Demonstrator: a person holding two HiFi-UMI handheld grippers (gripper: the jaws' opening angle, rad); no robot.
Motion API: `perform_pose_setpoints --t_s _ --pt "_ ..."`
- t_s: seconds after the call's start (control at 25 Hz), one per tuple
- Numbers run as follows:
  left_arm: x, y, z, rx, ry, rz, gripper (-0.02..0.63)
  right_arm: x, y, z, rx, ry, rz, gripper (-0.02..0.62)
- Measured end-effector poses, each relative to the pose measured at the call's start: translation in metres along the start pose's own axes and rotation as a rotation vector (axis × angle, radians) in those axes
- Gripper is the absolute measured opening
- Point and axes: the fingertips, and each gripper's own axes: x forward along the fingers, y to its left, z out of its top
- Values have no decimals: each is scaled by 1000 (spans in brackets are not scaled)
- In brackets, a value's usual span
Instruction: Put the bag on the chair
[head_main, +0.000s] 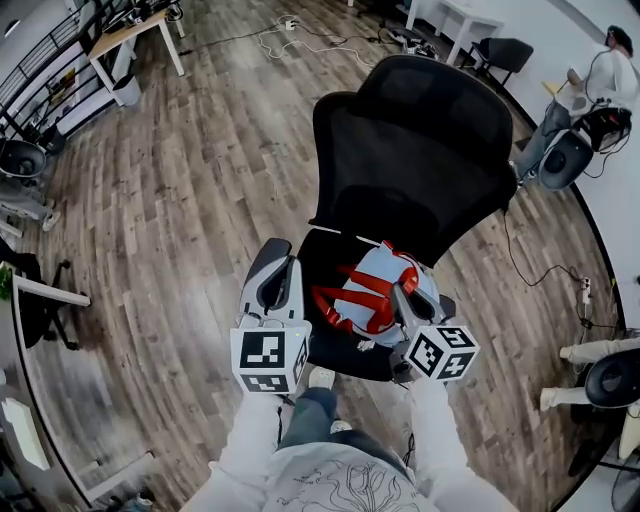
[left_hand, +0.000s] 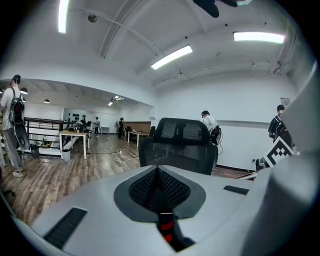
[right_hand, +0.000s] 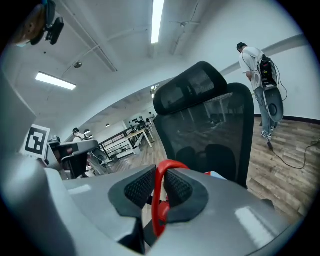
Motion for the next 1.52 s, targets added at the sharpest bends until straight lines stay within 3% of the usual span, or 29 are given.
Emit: perform_pose_setpoints --t_s 0.64,1.16,1.52 --pt "39 20 -43 -27 103 -10 5 72 -62 -86 -57 280 -78 61" --pt "50 29 -60 -47 143 -9 5 108 -83 -87 -32 300 -76 73" --pt "51 33 -56 -58 140 -15 5 104 -87 -80 -129 298 -190 162"
